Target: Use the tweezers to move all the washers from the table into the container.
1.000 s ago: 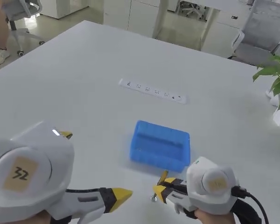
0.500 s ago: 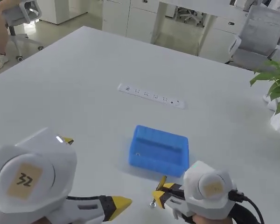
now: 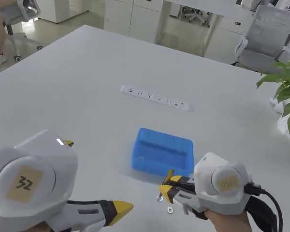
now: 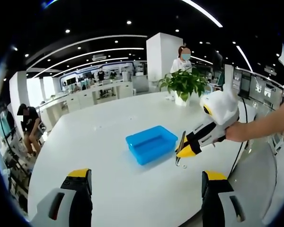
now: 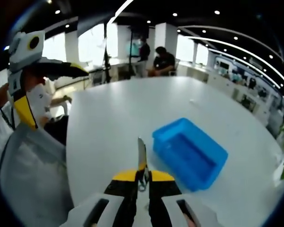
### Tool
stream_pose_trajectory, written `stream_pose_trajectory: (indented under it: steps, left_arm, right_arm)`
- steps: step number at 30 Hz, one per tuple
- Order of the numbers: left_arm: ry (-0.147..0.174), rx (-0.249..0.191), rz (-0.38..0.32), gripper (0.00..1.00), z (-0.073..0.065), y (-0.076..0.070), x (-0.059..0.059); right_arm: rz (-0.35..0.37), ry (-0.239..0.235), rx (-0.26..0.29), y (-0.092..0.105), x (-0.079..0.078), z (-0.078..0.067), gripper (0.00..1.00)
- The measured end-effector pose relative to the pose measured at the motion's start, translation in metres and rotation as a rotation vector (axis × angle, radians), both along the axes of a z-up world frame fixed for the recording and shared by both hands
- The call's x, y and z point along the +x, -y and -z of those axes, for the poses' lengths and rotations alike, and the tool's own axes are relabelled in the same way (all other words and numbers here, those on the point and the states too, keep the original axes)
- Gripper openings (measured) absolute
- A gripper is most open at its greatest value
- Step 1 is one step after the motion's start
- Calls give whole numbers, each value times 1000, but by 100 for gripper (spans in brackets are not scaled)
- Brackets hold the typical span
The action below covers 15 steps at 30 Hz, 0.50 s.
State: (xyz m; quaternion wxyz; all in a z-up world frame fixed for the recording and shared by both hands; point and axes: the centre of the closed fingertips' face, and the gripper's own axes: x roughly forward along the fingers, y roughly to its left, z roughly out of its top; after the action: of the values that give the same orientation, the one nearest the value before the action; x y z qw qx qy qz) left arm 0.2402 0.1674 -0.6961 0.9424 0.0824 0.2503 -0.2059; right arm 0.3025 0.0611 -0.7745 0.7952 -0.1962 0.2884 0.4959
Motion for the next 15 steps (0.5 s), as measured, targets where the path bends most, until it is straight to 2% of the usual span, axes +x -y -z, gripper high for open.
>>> stream_pose_trajectory:
  steps: [4, 11, 15]
  left_arm:
    - [0, -18, 9, 99, 0, 3, 0]
    - [-8, 16, 13, 99, 3, 2, 0]
    - [-3, 9, 16, 99, 2, 3, 0]
  right_arm:
    - [10, 13, 22, 0, 6, -12, 4]
    - [28, 21, 69, -2, 16, -29, 4]
    - [36, 34, 85, -3, 23, -38, 4]
